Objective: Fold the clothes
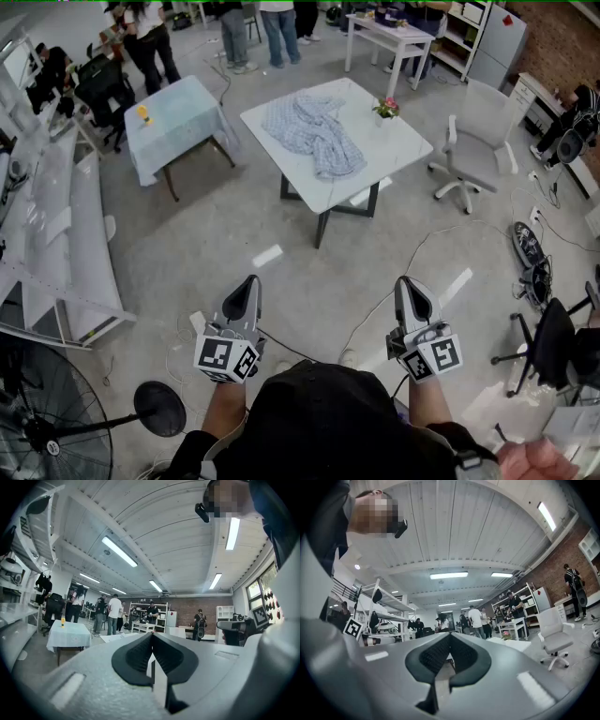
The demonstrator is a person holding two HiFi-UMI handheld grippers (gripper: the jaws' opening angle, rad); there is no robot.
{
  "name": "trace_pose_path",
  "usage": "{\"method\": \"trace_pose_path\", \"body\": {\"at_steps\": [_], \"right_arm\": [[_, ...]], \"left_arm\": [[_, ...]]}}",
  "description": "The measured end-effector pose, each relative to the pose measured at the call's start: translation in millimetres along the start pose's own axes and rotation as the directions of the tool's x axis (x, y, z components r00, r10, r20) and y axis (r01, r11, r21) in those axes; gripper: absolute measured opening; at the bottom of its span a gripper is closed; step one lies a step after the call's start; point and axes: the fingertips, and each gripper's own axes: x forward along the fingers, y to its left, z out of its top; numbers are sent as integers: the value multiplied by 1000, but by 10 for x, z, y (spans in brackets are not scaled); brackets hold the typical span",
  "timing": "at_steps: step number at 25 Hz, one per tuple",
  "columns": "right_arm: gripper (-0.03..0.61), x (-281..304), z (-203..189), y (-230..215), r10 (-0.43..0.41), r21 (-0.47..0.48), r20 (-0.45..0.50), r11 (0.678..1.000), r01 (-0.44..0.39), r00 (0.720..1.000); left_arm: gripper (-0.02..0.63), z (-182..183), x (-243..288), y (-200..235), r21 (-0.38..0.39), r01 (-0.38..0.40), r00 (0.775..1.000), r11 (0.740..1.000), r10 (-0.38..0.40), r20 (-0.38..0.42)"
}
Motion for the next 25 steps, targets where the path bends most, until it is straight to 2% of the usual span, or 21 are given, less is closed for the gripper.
{"method": "trace_pose_path", "body": {"at_steps": [4,12,17,18,19,20,21,22,23,25], "right_arm": [[3,49,-60,-37,14,-43,-33,999,-16,999],[3,68,-57,42,32,-27,-29,999,-33,999],[3,85,-43,166,28,-169,-27,985,-32,999],[5,103,-19,209,39,-178,-19,983,-42,999],[53,126,-6,251,56,-174,-15,983,-57,998],[163,151,-1,290,73,-158,-13,985,-74,997],[294,171,-2,318,82,-134,-12,987,-83,997],[381,179,-10,324,82,-111,-9,990,-82,997],[418,173,-27,313,74,-93,-8,993,-75,997],[443,140,-75,261,51,-80,-10,995,-51,999]], "left_arm": [[2,79,51,-69,6,0,1000,1000,0,-4],[0,79,51,-135,-5,27,1000,1000,-27,-8],[2,200,57,-269,2,73,997,997,-73,15],[29,206,78,-277,13,76,997,997,-76,10],[155,204,97,-275,24,74,997,997,-75,2],[303,199,106,-259,34,65,998,997,-65,-4],[375,192,100,-234,40,52,999,998,-52,-3],[396,178,81,-206,42,39,999,998,-40,3],[431,155,56,-179,40,31,999,999,-32,9],[480,106,12,-132,34,20,1000,999,-20,10]]}}
